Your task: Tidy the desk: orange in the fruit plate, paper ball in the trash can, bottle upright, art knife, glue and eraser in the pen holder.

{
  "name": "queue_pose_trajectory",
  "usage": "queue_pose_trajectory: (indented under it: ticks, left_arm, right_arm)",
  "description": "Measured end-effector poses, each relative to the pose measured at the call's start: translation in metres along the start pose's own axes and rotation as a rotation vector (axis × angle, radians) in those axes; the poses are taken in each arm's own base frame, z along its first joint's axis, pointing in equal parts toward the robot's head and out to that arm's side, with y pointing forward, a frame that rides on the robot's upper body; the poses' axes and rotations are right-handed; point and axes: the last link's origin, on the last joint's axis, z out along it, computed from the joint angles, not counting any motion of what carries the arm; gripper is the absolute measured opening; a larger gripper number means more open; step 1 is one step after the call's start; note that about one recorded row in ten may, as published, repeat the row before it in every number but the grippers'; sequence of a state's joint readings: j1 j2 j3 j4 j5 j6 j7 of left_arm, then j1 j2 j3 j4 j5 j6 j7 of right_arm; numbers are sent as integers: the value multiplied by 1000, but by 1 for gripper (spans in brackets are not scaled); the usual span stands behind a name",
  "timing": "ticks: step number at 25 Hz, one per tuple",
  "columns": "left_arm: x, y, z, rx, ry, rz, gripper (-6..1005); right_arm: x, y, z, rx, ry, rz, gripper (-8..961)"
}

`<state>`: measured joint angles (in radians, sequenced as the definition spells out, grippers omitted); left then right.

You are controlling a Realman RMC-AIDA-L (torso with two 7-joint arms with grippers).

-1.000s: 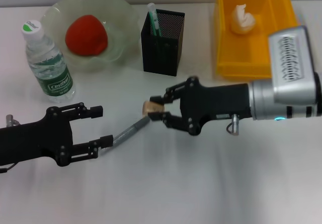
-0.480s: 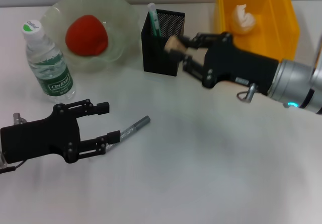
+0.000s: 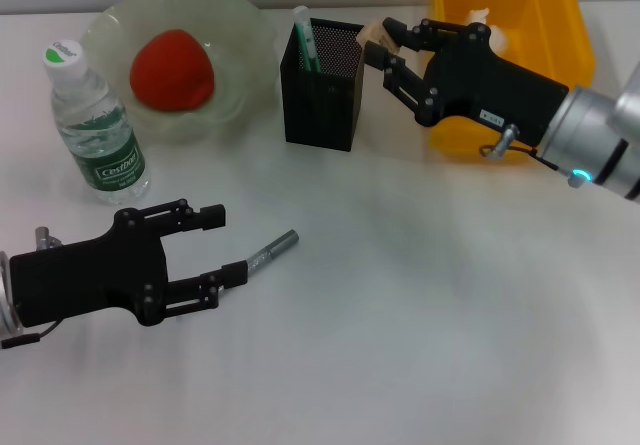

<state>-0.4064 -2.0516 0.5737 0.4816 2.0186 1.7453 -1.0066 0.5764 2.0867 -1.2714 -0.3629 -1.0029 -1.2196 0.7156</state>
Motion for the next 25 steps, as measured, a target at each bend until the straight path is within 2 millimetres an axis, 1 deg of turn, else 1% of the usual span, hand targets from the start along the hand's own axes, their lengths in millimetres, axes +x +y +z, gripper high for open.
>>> queue_pose_trajectory:
  ticks: [14, 17, 22, 25]
  left_arm:
    - [-2, 3, 2, 1, 5, -7, 708]
    - [-2, 3, 2, 0, 7, -9, 708]
    - [-2, 3, 2, -1, 7, -10, 708]
    - [-2, 3, 2, -2, 8, -11, 708]
  right_arm:
    - [-6, -21, 34, 57, 100, 87, 250]
    - [-6, -22, 39, 52, 119, 83, 250]
    - [0, -19, 52, 36, 202, 82, 251]
    - [0, -18, 56, 28, 216, 72, 251]
